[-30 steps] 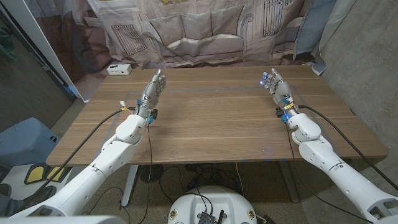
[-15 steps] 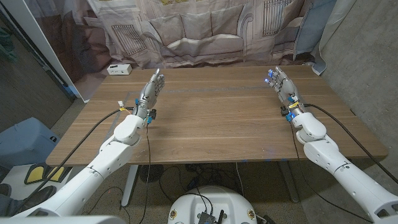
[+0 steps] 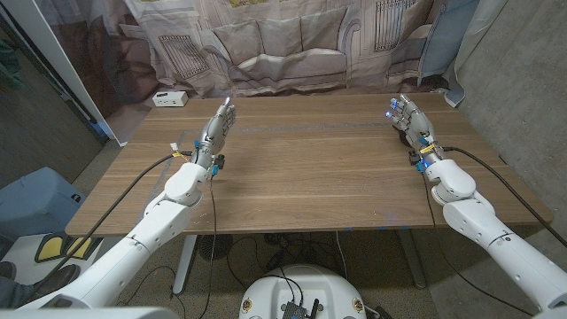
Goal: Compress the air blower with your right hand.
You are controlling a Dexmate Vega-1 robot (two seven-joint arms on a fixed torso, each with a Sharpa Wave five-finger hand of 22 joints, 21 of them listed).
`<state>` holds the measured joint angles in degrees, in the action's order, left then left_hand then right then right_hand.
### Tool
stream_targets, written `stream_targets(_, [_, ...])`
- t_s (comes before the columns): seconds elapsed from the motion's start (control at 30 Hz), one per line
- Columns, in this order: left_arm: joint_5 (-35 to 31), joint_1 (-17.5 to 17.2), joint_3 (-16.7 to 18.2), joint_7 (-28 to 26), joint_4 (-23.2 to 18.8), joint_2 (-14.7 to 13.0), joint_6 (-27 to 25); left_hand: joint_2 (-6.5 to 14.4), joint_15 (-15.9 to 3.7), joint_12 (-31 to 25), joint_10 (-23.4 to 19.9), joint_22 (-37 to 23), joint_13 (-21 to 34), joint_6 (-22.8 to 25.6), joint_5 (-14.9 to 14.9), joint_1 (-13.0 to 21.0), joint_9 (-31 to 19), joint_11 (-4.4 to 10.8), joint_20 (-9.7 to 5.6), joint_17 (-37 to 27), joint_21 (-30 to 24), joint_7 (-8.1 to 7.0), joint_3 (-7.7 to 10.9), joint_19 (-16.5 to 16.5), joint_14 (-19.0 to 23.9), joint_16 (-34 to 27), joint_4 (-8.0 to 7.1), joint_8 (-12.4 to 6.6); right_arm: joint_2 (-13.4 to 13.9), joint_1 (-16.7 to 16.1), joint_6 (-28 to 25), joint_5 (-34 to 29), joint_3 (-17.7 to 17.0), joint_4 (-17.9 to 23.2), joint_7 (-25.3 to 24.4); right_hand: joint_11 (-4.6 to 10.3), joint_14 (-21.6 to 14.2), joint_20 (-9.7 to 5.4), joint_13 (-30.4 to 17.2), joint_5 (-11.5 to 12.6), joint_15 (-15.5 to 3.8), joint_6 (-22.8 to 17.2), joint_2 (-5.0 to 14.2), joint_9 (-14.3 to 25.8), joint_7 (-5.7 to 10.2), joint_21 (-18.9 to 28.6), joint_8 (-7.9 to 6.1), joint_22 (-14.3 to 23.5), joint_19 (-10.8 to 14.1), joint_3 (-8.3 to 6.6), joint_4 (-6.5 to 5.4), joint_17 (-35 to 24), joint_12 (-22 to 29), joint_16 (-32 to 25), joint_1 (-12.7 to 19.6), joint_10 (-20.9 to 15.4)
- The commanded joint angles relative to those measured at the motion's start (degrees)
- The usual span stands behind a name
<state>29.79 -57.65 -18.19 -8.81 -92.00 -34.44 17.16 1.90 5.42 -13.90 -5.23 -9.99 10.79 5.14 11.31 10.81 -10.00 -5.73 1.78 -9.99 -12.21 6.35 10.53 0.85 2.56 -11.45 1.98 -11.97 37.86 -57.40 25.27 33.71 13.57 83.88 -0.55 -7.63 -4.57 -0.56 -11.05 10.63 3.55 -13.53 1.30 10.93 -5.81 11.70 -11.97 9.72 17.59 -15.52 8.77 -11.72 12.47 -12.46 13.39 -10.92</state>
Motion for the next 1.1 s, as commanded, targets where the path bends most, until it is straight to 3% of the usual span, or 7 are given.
stream_targets(0.03, [-0.77,0.11,-0.34,-0.18,-1.16,-0.48,-1.09,0.26,-0.26,-0.01,-0.33,-0.13,0.29,0.54,-0.15,0.75,-0.29,0.47,0.42,-0.25,0.10,0.07,0.05,0.20,0.28,0.22,0.32,0.19,1.49,-0.73,-0.37,-0.68,-1.47,-0.12,-1.15,0.69,-1.15,0.14,-0.26,-0.07,-0.12,-0.66,-0.06,0.15,0.57,0.39,-0.35,0.09,1.12,-0.23,0.11,0.05,0.37,-0.48,0.72,-0.75])
stream_targets(0.2, [-1.02,0.21,-0.31,-0.28,-1.44,-0.50,-0.99,0.30,-0.29,0.01,-0.41,-0.13,0.29,0.57,-0.17,0.83,-0.30,0.57,0.44,-0.25,0.15,0.09,0.09,0.20,0.30,0.25,0.39,0.24,1.73,-0.70,0.16,-0.95,-1.93,-0.47,-1.27,0.91,-1.49,0.03,-0.24,-0.07,-0.16,-0.62,-0.10,0.15,0.76,0.51,-0.27,0.09,1.67,-0.25,0.14,0.07,0.31,-0.53,0.91,-0.82])
stream_targets(0.5, [-1.26,0.37,-0.40,-0.17,-1.67,-0.62,-1.18,0.37,-0.26,0.08,-0.51,-0.13,0.30,0.81,-0.19,0.98,-0.30,0.33,0.47,-0.25,0.25,0.17,0.15,0.19,0.39,0.29,0.53,0.26,2.09,-0.12,0.18,-1.66,-2.28,-1.02,-1.70,-0.03,-1.79,0.25,-0.25,-0.07,0.24,-0.39,-0.07,0.17,0.55,0.39,-0.08,0.08,1.86,-0.33,0.16,0.07,0.15,-0.51,1.32,-0.80])
stream_targets(0.73, [-1.31,0.57,-0.53,0.02,-1.60,-0.59,-1.24,0.42,-0.31,0.15,-0.59,-0.13,0.30,0.91,-0.22,1.09,-0.31,0.34,0.48,-0.25,0.32,0.18,0.19,0.20,0.54,0.30,0.65,0.31,2.47,-0.55,-0.66,-2.47,-2.73,-0.18,-3.43,-0.46,-1.35,0.92,-0.30,-0.15,0.45,-1.32,-0.20,0.20,0.90,-0.93,-0.27,0.13,-1.27,-0.18,-0.05,-0.06,0.32,-0.17,1.45,-1.81])
stream_targets(0.83, [-1.37,0.63,-0.58,0.03,-1.56,-0.55,-1.21,0.43,-0.32,0.16,-0.62,-0.13,0.30,0.94,-0.23,1.12,-0.31,0.33,0.46,-0.25,0.33,0.17,0.21,0.22,0.55,0.31,0.68,0.33,2.55,-0.50,-0.79,-2.50,-2.82,-0.33,-3.47,-0.29,-0.74,0.51,-0.31,-0.17,0.20,-1.61,-0.29,0.21,0.94,-1.21,-0.29,0.15,-2.31,-0.09,-0.13,-0.10,0.20,0.13,1.46,-1.80])
stream_targets(1.1, [-1.58,0.69,-0.66,0.05,-1.49,-0.53,-1.09,0.51,-0.29,0.23,-0.73,-0.14,0.31,1.09,-0.26,1.23,-0.31,0.36,0.48,-0.25,0.40,0.19,0.26,0.24,0.57,0.37,0.80,0.37,3.31,0.25,-1.00,-4.22,-2.47,-1.53,-3.70,-0.11,-0.66,0.13,-0.32,-0.14,-0.21,-1.71,-0.19,0.20,0.53,-0.75,-0.21,0.14,-1.40,-0.18,-0.10,-0.10,-0.04,0.22,1.78,-1.48])
